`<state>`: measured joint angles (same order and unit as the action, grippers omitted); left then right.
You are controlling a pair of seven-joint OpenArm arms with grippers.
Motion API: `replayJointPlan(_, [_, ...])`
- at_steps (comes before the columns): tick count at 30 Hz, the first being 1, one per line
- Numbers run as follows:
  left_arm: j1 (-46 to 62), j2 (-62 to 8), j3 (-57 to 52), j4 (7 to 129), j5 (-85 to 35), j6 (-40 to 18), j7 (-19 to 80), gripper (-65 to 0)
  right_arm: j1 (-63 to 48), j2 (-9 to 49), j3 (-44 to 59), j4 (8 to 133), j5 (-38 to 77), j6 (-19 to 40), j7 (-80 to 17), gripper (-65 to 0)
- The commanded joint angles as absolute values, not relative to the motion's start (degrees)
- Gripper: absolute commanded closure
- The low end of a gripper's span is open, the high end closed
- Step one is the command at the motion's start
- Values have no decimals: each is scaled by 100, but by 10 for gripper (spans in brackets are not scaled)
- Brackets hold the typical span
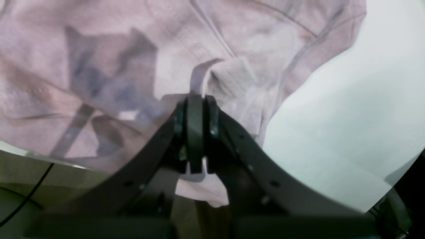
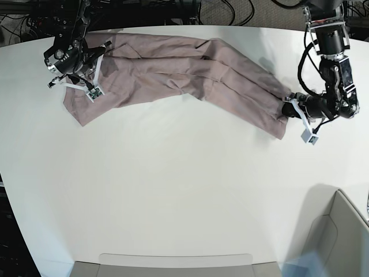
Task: Fold the T-shirt properly
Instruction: 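Lift the strip end with the left gripper and fold toward the right gripper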
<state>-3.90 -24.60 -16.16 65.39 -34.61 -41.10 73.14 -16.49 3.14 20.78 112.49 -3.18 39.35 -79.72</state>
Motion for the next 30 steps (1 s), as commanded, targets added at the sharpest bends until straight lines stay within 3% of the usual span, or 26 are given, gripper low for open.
replayJointPlan(1, [-277,-2580,-1859,6343,-2826,-4000,7758,0,-1613,338,2088,11336,-330,4000,-7987,0])
replayJointPlan(9, [-558,-3433,-2949,5763,-2826,-4000,7758,0,-1543,303,2105,11371,-268,4000,-7987,0])
replayJointPlan(17, [-637,-3662,-3327,5807,-2862,-4000,8000,0,-1244,-92,2097,11749,-268,4000,-7987,0])
replayJointPlan(30, [-242,-3248,-3662,7837,-2862,-4000,8000,0,-1191,-163,2097,11705,-312,4000,-7987,0])
